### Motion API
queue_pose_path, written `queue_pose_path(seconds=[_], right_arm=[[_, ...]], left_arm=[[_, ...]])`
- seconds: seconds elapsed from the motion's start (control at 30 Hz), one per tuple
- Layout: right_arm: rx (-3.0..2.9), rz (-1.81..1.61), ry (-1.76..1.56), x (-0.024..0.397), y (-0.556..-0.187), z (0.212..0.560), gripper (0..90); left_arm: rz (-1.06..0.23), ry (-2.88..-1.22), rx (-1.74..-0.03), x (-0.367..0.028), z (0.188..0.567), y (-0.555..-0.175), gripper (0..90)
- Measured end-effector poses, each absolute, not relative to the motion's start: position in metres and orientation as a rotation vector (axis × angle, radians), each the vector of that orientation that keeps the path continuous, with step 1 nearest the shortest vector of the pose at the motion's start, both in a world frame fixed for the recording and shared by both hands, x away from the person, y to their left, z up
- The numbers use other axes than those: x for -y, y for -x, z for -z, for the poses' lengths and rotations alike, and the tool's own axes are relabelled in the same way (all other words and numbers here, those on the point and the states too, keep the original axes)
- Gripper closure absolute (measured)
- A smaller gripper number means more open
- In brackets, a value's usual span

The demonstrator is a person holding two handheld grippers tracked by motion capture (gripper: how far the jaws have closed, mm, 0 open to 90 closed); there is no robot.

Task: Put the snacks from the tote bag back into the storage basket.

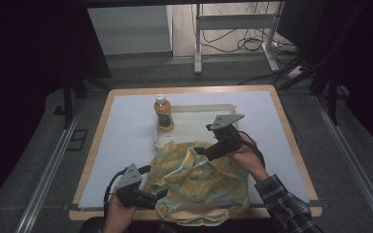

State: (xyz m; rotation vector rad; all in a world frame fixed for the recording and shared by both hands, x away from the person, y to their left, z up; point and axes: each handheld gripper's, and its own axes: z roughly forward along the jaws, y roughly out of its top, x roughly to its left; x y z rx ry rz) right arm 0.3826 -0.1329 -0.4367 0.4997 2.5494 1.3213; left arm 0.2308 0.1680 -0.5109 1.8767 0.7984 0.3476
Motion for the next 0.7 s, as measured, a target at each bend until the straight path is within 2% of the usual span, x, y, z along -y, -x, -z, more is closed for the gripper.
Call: queue_pose_path(seconds=[0.7], right_arm=[[-2.540,-1.313,-0.553,0.153,-0.368,0.437,4.2]], left_arm=[[-0.348,-1.883,-0.798,-0.168,0.511,-0.231,0.2]])
